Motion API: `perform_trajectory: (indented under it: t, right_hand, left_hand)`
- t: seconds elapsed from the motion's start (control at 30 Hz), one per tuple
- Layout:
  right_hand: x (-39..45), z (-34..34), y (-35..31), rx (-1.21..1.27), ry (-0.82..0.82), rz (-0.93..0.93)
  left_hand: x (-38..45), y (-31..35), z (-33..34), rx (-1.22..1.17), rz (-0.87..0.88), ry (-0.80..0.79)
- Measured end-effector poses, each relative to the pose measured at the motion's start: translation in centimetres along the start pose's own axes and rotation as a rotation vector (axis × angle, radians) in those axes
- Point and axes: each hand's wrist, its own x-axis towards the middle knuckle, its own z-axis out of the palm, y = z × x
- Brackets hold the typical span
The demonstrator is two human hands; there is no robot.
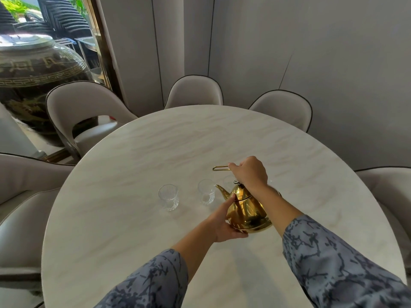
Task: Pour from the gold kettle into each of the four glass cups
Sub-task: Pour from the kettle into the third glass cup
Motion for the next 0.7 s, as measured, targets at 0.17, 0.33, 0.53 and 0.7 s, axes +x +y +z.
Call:
perform_trajectory:
  t: [0.17,0.33,0.53,0.7]
  right_hand:
    - [0.5,-0.1,-0.9,-0.043,-0.003,0.012]
    - [1.0,-0.3,-1.9,-0.085,-0.008,-0.015]
    - [1.4,-0.8,-2.2,-0.097,-0.016,-0.031]
    - [1.6,-1.1,-2.7,-0.121,-0.03,-0.041]
  left_hand:
    - [0.2,0.3,0.0,-0.047,-0.02,-0.04]
    - [-0.1,0.8,0.0,-0.101,-0.013,-0.073]
    - [-0.4,1.0,0.5,-0.1,0.008,-0.085]
    - [-0.4,1.1,0.6,-0.101,0.002,-0.101]
